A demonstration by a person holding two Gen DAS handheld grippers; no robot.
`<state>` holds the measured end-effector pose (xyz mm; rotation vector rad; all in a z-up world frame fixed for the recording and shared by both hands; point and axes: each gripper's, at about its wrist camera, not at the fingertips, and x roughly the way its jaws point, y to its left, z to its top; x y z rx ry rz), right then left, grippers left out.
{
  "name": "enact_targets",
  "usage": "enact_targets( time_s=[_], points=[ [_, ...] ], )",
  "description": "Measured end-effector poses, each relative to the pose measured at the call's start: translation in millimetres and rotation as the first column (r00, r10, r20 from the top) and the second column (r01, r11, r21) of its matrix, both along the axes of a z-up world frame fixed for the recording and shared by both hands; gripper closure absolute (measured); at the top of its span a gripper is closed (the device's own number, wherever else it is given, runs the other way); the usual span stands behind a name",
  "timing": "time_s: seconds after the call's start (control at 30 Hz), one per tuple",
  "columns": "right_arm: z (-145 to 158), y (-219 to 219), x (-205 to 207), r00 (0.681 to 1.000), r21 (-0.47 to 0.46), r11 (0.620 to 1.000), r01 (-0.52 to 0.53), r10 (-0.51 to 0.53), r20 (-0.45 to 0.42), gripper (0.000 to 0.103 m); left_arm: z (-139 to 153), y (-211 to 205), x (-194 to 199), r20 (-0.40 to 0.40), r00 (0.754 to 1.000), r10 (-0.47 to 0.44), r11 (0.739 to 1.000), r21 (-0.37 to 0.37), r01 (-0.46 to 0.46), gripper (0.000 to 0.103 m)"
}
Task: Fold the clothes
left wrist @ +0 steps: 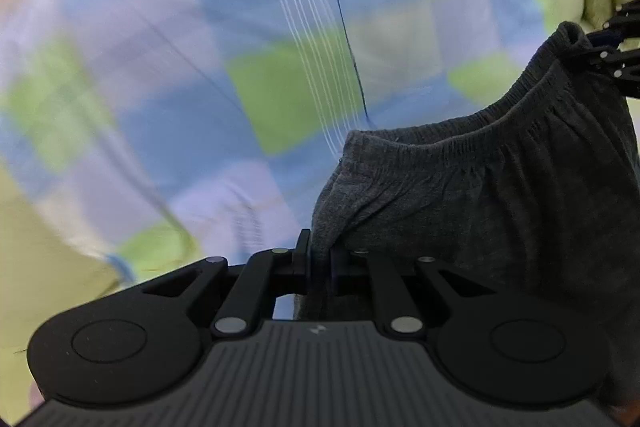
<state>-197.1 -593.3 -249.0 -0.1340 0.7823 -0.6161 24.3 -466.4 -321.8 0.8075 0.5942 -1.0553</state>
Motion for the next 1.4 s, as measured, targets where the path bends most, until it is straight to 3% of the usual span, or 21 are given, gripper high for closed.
enact_targets(
  time_s=[0.1, 0.23, 0.27, 0.33, 0.4, 0.43, 0.5, 0.53, 0.6, 0.67, 0.73, 0.9, 0.93, 1.03, 1.17, 1.27, 1.4],
  points=[
    [-49, -52, 38, 0.998, 0.077, 0.997, 0.021, -0.016, -0.058, 0.091, -48, -45, 25, -0.021, 1.000, 0.008, 0.996, 0.092, -0.006, 0.093],
    [-86, -91, 58, 0.998, 0.148, 0.988, 0.051, -0.045, -0.047, 0.091, -82, -71, 50, -0.011, 0.999, 0.032, 0.992, 0.124, -0.030, 0.091],
    [-96, -99, 67, 0.998, 0.162, 0.985, 0.056, -0.051, -0.031, 0.091, -85, -76, 55, -0.020, 0.999, 0.045, 0.990, 0.131, -0.042, 0.089],
    [-105, -103, 75, 0.998, 0.178, 0.982, 0.068, -0.066, -0.021, 0.089, -92, -86, 61, -0.004, 0.999, 0.052, 0.983, 0.177, -0.050, 0.073],
    [-111, -115, 79, 0.995, 0.218, 0.971, 0.095, -0.090, -0.037, 0.071, -100, -93, 61, 0.041, 0.998, 0.039, 0.968, 0.246, -0.048, 0.052],
    [-112, -128, 79, 0.993, 0.248, 0.962, 0.111, -0.101, -0.052, 0.058, -95, -93, 57, 0.064, 0.998, 0.028, 0.966, 0.254, -0.044, 0.051],
    [-102, -137, 61, 0.988, 0.297, 0.943, 0.152, -0.149, -0.033, 0.052, -81, -91, 50, 0.113, 0.993, 0.018, 0.964, 0.263, -0.048, 0.050],
    [-98, -137, 54, 0.987, 0.298, 0.941, 0.157, -0.158, -0.022, 0.043, -70, -84, 45, 0.117, 0.993, 0.028, 0.968, 0.246, -0.057, 0.050],
    [-72, -130, 2, 0.979, 0.325, 0.929, 0.175, -0.200, 0.046, 0.038, -47, -69, 34, 0.125, 0.991, 0.046, 0.974, 0.213, -0.072, 0.052],
    [-59, -127, -38, 0.974, 0.391, 0.903, 0.176, -0.218, 0.067, 0.036, -22, -45, 3, 0.123, 0.992, 0.015, 0.985, 0.169, -0.035, 0.052],
    [-54, -119, -78, 0.970, 0.453, 0.872, 0.185, -0.236, 0.059, 0.036, -7, -18, -50, 0.088, 0.993, -0.075, 0.985, 0.164, 0.060, 0.050],
    [-70, -72, -180, 0.978, 0.667, 0.729, 0.152, -0.209, 0.006, 0.038, -5, 45, -213, -0.055, 0.965, -0.257, 0.947, 0.188, 0.262, 0.049],
    [-76, -63, -189, 0.983, 0.671, 0.728, 0.144, -0.185, -0.010, 0.039, -10, 58, -252, -0.084, 0.959, -0.271, 0.939, 0.197, 0.283, 0.049],
    [-92, -40, -213, 0.992, 0.662, 0.740, 0.118, -0.114, -0.049, 0.040, -31, 73, -304, -0.081, 0.973, -0.217, 0.944, 0.237, 0.230, 0.049],
    [-91, -25, -242, 0.998, 0.674, 0.737, 0.061, -0.029, -0.059, 0.040, -60, 65, -326, 0.015, 0.993, -0.114, 0.954, 0.282, 0.105, 0.049],
    [-91, -15, -251, 0.999, 0.684, 0.729, 0.023, 0.012, -0.047, 0.040, -70, 50, -315, 0.012, 0.999, -0.031, 0.966, 0.256, 0.027, 0.051],
    [-98, -9, -252, 1.000, 0.684, 0.730, 0.006, 0.015, -0.025, 0.040, -82, 51, -315, 0.034, 0.997, -0.065, 0.955, 0.293, 0.052, 0.074]
  ],
)
